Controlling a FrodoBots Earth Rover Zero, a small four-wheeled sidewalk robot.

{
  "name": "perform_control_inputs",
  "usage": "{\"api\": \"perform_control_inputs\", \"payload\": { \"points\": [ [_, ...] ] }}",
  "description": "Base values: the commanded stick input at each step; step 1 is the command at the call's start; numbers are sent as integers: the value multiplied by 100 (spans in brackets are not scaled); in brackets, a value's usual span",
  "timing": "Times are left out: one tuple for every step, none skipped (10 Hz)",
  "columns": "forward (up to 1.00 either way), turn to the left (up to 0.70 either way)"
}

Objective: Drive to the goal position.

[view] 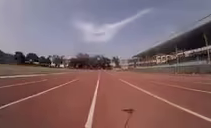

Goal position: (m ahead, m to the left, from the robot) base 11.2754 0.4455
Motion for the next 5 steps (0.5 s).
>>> {"api": "perform_control_inputs", "payload": {
  "points": [
    [70, 0],
    [70, 0],
    [70, 0],
    [70, 0],
    [70, 0]
  ]
}}
